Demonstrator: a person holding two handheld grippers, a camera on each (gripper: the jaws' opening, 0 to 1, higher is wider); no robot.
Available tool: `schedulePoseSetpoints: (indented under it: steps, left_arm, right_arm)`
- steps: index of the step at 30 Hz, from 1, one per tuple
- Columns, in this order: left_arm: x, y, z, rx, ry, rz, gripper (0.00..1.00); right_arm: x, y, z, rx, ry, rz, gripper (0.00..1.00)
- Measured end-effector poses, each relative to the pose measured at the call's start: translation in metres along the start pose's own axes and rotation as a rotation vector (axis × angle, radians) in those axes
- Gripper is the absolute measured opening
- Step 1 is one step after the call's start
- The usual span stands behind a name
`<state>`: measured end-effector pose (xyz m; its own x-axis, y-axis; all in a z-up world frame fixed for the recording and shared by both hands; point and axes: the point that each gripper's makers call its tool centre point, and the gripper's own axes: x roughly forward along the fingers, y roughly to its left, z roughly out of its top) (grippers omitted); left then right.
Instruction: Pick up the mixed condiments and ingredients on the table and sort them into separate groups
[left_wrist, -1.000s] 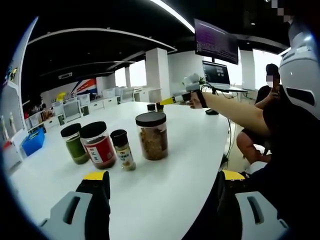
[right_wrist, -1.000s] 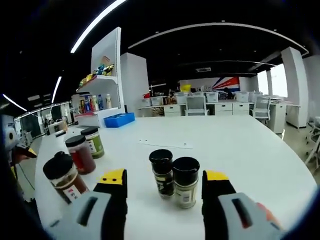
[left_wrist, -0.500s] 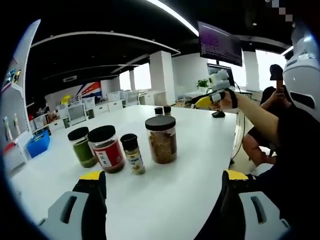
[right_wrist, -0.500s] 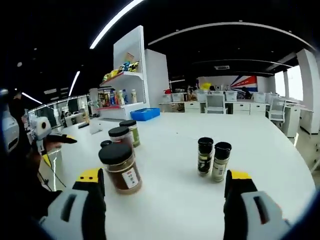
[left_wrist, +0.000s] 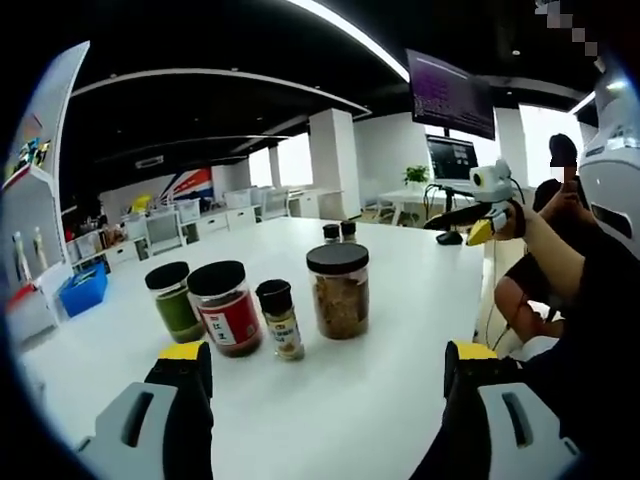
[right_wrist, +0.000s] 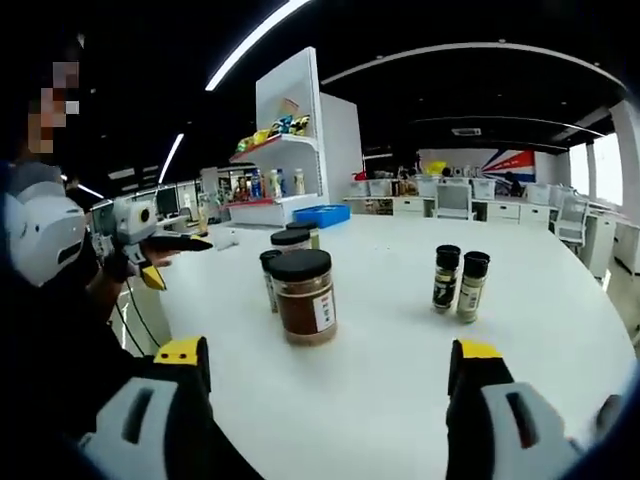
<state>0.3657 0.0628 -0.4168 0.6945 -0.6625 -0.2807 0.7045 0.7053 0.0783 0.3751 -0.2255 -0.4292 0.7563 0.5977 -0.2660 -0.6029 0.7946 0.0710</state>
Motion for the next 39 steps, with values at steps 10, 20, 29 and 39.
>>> schedulePoseSetpoints:
  steps: [10, 20, 29, 39]
  left_arm:
    - [0.001, 0.002, 0.001, -0.003, 0.002, 0.008, 0.95]
    - [0.003, 0.049, 0.033, 0.062, -0.011, 0.122, 0.94]
    - [0.055, 0.114, 0.078, -0.018, -0.101, 0.193, 0.90]
    - [0.113, 0.141, 0.047, -0.063, -0.001, 0.223, 0.86]
  right_arm:
    - [0.000, 0.007, -0.012, 0.023, 0.004, 0.016, 0.93]
    - [0.001, 0.025, -0.004, -0.038, 0.017, 0.028, 0.91]
    - [-0.002, 0.039, 0.007, -0.055, -0.015, 0.042, 0.90]
    - [-0.011, 0.034, 0.002, -0.052, 0.002, 0.008, 0.89]
